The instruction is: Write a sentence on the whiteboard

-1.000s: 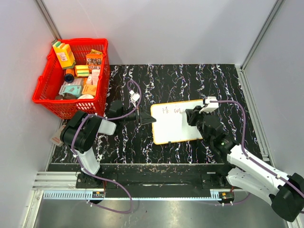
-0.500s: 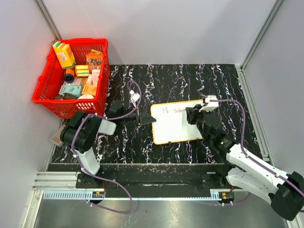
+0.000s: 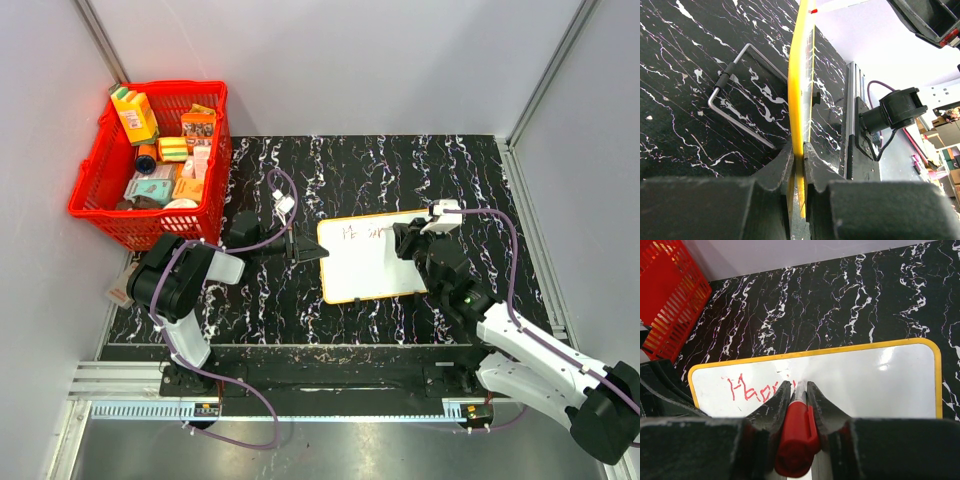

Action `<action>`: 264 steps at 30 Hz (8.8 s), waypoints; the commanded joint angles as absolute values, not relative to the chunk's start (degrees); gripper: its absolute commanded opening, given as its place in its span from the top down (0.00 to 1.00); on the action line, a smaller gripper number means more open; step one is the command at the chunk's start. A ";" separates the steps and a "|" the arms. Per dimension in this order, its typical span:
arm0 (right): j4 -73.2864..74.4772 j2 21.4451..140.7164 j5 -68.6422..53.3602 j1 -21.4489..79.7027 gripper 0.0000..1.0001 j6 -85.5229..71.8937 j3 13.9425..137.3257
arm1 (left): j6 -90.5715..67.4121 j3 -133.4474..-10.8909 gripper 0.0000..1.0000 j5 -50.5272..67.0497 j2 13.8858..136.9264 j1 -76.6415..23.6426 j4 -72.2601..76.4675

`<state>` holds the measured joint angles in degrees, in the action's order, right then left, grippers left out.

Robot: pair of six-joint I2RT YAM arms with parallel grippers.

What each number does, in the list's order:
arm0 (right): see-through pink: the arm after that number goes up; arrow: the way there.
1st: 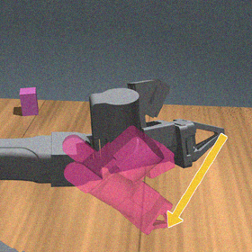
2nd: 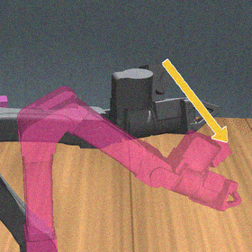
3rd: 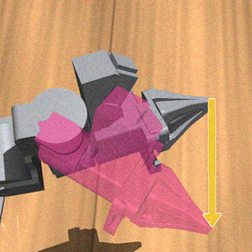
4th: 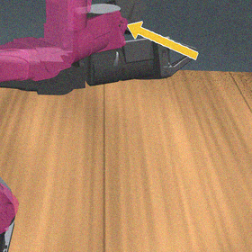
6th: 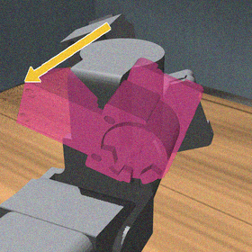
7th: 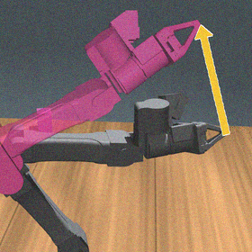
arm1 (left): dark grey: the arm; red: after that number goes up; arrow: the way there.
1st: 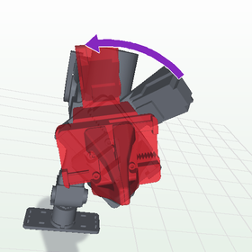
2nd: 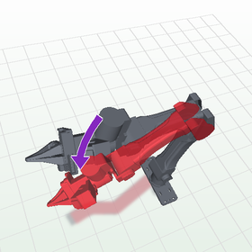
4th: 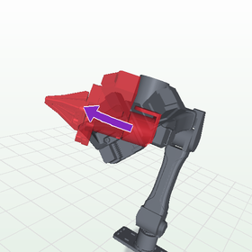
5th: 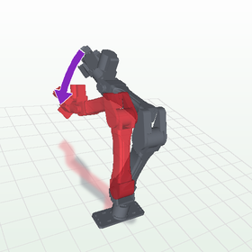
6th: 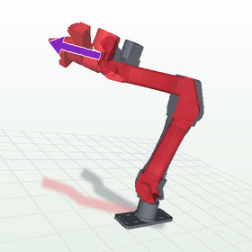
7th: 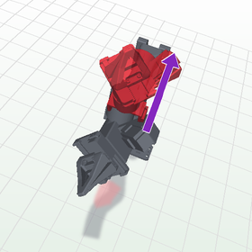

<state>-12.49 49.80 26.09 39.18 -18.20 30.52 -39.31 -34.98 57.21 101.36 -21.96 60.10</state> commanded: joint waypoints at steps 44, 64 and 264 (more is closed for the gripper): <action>-8.88 45.00 26.28 38.50 1.00 -18.81 32.34 | -37.27 -34.63 1.00 58.89 101.16 -22.15 65.92; -12.04 48.25 27.86 38.23 1.00 -17.93 31.99 | -37.35 -34.54 1.00 58.89 101.16 -22.15 66.09; -5.10 37.36 23.90 34.72 1.00 -23.38 30.15 | -37.62 -34.54 1.00 59.06 101.16 -22.15 66.36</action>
